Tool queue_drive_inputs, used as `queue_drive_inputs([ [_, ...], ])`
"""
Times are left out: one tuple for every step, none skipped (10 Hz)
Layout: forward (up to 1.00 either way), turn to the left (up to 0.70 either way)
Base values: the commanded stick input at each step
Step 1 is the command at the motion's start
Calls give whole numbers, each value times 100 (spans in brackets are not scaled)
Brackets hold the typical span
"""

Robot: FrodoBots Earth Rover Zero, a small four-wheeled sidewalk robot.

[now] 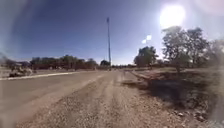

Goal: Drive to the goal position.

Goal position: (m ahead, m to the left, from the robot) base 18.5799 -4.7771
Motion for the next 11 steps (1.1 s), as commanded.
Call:
queue_drive_inputs([
  [70,0],
  [70,0],
  [70,0],
  [70,0],
  [70,0],
  [70,0],
  [70,0],
  [70,0],
  [70,0],
  [70,0],
  [70,0],
])
